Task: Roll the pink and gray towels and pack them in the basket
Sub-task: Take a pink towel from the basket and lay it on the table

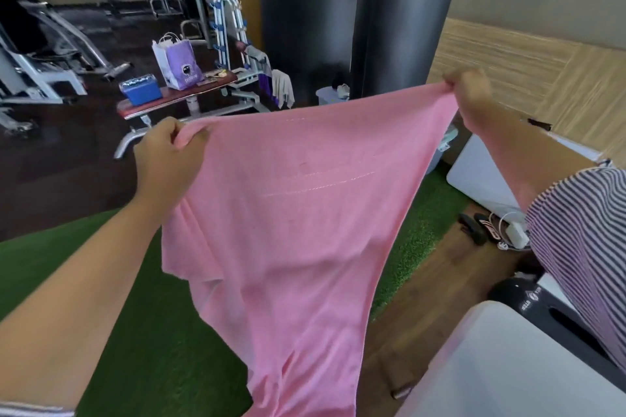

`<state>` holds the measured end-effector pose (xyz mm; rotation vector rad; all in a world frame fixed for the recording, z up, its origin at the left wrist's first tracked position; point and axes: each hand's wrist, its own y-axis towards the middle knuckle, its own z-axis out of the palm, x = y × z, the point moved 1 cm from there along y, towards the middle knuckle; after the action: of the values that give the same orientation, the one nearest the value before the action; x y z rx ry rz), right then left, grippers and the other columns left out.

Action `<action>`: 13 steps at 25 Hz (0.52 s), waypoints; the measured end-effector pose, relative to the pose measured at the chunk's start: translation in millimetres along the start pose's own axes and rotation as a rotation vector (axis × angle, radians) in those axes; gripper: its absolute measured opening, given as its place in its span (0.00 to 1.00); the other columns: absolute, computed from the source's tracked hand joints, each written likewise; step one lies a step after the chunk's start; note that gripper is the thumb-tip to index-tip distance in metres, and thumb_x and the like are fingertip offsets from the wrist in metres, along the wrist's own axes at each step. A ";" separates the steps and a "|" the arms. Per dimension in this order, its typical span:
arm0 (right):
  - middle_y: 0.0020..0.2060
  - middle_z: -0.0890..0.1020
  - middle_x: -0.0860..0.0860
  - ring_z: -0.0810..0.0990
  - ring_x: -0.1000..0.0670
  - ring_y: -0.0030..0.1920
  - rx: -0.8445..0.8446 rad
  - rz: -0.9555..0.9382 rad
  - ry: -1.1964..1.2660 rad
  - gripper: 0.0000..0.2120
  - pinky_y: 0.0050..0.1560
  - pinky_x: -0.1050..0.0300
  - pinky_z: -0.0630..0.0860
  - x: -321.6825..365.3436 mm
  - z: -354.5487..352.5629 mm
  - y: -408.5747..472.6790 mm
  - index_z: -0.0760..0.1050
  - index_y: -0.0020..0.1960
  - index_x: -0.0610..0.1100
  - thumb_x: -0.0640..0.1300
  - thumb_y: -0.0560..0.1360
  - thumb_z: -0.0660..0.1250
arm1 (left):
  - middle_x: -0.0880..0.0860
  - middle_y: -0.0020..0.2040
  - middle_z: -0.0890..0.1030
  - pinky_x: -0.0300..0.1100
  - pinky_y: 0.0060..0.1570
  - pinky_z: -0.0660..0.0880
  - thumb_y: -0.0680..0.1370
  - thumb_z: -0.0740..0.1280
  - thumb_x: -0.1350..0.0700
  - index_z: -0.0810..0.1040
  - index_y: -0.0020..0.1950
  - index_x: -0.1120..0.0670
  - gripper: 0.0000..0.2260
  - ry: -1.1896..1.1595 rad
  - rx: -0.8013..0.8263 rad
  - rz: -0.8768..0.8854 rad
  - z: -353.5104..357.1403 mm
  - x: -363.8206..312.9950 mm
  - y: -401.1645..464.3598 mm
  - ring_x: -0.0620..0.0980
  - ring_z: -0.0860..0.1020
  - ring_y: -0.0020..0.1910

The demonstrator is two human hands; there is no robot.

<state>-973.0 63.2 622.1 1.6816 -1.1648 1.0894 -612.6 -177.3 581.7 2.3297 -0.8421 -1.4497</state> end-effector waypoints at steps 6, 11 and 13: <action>0.27 0.73 0.56 0.68 0.60 0.28 -0.051 0.008 0.023 0.14 0.31 0.66 0.65 -4.3 -25.5 -3.6 0.69 0.30 0.52 0.38 0.72 0.59 | 0.48 0.31 0.70 0.27 0.28 0.63 0.77 0.68 0.53 0.67 0.32 0.52 0.16 -0.046 0.060 0.024 7.8 -26.7 -4.4 0.43 0.66 0.30; 0.32 0.81 0.50 0.76 0.49 0.38 -0.005 0.132 -0.382 0.08 0.37 0.65 0.72 -90.4 -63.0 -18.3 0.77 0.42 0.38 0.39 0.75 0.60 | 0.52 0.30 0.71 0.44 0.33 0.65 0.75 0.70 0.54 0.72 0.35 0.59 0.13 -0.035 0.284 -0.130 42.3 1.3 -78.2 0.52 0.67 0.32; 0.51 0.79 0.38 0.76 0.40 0.53 -0.003 0.147 -0.611 0.13 0.52 0.56 0.70 -123.7 -83.3 -31.8 0.76 0.54 0.33 0.41 0.78 0.59 | 0.53 0.30 0.72 0.43 0.30 0.64 0.76 0.69 0.55 0.73 0.37 0.62 0.13 -0.037 0.380 -0.206 54.9 5.7 -124.4 0.53 0.68 0.33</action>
<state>-984.9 181.8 527.0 2.0217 -1.6852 0.6617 -617.8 -78.0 488.9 2.7461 -0.9869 -1.5276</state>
